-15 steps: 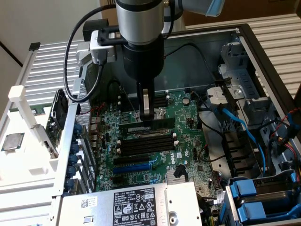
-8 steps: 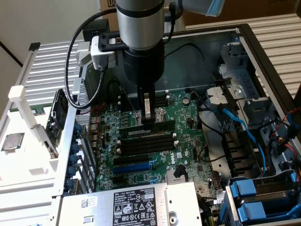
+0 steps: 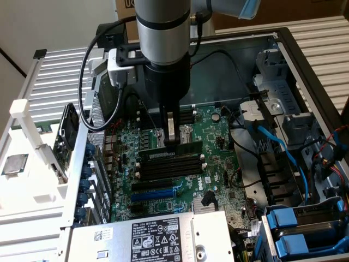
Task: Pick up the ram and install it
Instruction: 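Insert the ram into the slot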
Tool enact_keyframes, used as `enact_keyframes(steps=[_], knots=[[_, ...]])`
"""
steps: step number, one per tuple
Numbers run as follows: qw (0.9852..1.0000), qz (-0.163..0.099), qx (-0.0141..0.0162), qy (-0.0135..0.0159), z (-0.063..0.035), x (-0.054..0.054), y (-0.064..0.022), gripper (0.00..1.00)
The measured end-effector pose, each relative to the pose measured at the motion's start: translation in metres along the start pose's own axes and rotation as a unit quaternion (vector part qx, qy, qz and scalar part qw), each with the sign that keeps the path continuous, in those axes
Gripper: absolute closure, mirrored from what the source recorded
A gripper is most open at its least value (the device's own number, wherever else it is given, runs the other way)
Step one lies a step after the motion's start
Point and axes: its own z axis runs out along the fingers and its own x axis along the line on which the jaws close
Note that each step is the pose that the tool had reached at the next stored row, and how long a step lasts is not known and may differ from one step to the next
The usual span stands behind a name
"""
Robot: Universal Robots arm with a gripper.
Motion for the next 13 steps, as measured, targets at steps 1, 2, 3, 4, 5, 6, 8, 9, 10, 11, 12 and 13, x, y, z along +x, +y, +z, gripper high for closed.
enact_keyframes(steps=[1,2,3,4,5,6,8,9,10,11,12,13], knots=[[1.0000,0.000,0.0000,-0.0002,0.0003,0.0000,0.0000,0.88],[1.0000,0.001,0.0000,-0.0004,0.0006,0.0000,0.0000,0.88],[1.0000,0.002,0.0000,-0.0005,0.0008,0.0000,0.0000,0.88],[1.0000,0.004,-0.0001,-0.0005,0.0010,0.0000,0.0000,0.88],[1.0000,0.005,-0.0004,-0.0006,0.0011,0.0001,-0.0001,0.88],[1.0000,0.006,-0.0006,-0.0006,0.0012,0.0002,-0.0001,0.88],[1.0000,0.006,-0.0008,-0.0006,0.0014,0.0004,0.0001,0.88],[1.0000,0.006,-0.0013,-0.0005,0.0014,0.0005,0.0001,0.88],[1.0000,0.006,-0.0020,-0.0005,0.0016,0.0005,0.0002,0.88],[1.0000,0.006,-0.0035,-0.0005,0.0020,0.0005,0.0002,0.88],[1.0000,0.007,-0.0066,-0.0005,0.0023,0.0005,0.0001,0.88],[0.9999,0.007,-0.0094,-0.0004,0.0025,0.0005,0.0001,0.88]])
